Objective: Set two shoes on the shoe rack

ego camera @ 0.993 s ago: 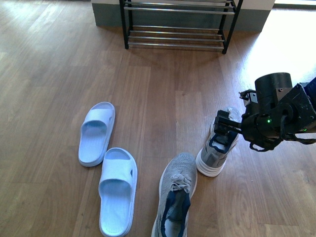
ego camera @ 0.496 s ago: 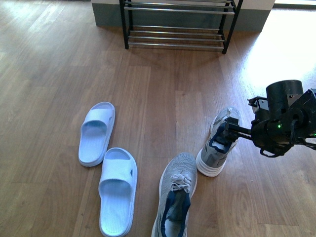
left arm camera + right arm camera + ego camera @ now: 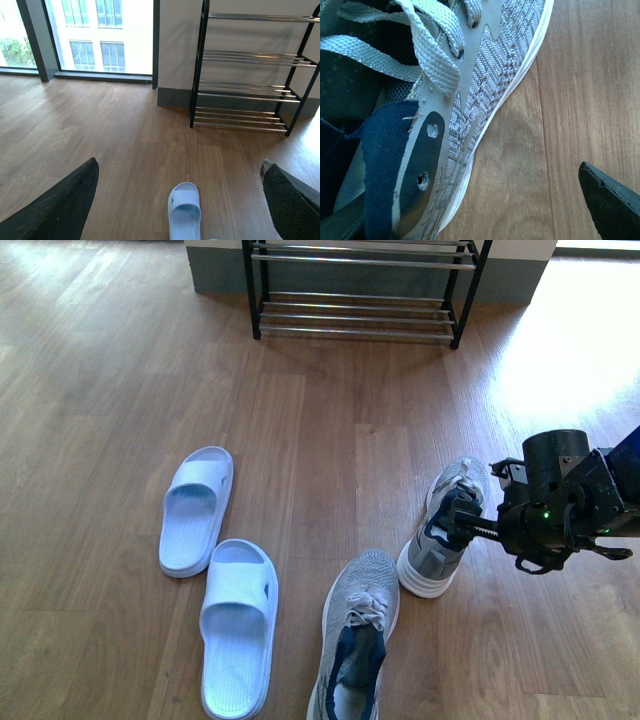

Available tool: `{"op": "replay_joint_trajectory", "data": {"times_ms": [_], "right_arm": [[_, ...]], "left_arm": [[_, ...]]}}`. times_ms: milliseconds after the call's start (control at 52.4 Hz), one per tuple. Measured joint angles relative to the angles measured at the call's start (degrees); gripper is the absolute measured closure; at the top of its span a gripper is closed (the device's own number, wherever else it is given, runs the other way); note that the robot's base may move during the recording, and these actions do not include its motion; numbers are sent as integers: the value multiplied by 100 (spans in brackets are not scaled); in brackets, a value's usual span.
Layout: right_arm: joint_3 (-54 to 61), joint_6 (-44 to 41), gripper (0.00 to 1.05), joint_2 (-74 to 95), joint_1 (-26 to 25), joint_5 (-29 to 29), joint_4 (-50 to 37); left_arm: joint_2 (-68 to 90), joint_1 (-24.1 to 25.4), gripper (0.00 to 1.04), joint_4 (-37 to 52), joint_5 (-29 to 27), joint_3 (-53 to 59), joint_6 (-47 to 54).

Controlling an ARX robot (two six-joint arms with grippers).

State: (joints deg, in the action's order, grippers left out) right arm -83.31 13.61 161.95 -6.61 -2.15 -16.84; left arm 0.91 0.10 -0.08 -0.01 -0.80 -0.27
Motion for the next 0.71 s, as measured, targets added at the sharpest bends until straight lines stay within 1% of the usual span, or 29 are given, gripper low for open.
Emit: {"op": "replay_joint_trajectory", "data": {"times_ms": [76,95,286,305,458,477,592,706], "right_arm": [[-48,103,10,46,48,-111,-7],[-48,118,13,46,59,-125,-9],[-46,179,49,46,173,-304,-33],[-44,184,54,46,179,-326,-42],[-61,184,84,48,201,-389,-72],[-61,184,89,50,199,-391,-79],[-33,181,104,50,192,-407,-133],[28,179,104,48,188,-498,-249]], "left_arm": [[0,0,9,0,-2,0,2],[0,0,9,0,-2,0,0],[0,0,9,0,-2,0,0],[0,0,9,0,-2,0,0],[0,0,9,0,0,0,0],[0,0,9,0,-2,0,0],[0,0,9,0,-2,0,0],[0,0,9,0,0,0,0]]}}
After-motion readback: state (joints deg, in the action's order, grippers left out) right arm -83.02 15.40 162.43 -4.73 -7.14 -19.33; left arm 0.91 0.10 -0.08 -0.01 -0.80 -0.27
